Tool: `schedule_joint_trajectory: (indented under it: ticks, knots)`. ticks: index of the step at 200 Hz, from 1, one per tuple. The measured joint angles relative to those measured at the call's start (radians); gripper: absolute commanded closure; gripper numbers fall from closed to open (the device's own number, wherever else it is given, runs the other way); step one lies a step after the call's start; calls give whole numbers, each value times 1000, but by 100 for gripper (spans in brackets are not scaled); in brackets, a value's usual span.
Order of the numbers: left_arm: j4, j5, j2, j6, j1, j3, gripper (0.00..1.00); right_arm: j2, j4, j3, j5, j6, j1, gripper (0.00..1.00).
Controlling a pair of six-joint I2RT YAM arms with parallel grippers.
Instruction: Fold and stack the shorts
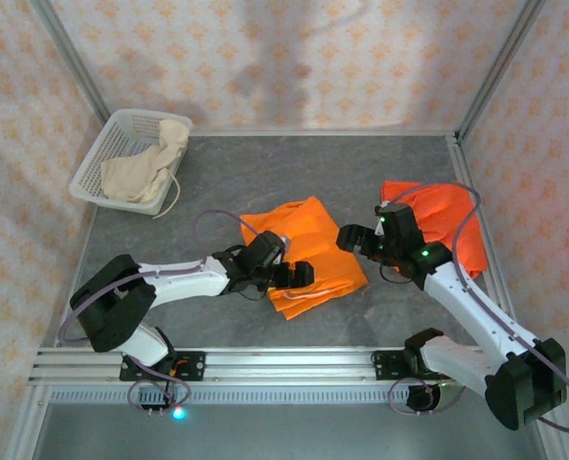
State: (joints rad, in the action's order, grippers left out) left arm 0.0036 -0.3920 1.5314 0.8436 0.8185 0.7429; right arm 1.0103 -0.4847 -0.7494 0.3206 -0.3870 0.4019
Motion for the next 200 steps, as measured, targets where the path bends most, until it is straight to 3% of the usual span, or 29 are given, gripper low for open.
schedule_joint_trajectory:
  ticks: [45, 85, 100, 124, 167, 200]
  knots:
    - [-116, 8, -13, -129, -37, 30, 0, 61, -22, -16, 74, 24, -2, 0]
    - [-294, 2, -37, -304, -287, 69, 0, 127, -27, -40, 170, 32, -3, 0]
    - [-353, 8, -37, -343, -340, 111, 0, 139, -27, -41, 201, 32, -4, 0]
    - [-379, -6, -56, -357, -341, 167, 0, 158, -22, -42, 236, 32, -4, 0]
    - [-379, -37, -219, -346, -344, 193, 0, 224, 15, -63, 288, 32, -4, 0]
    - [-343, -62, -237, -312, -403, 180, 0, 331, 52, -137, 335, 32, -4, 0]
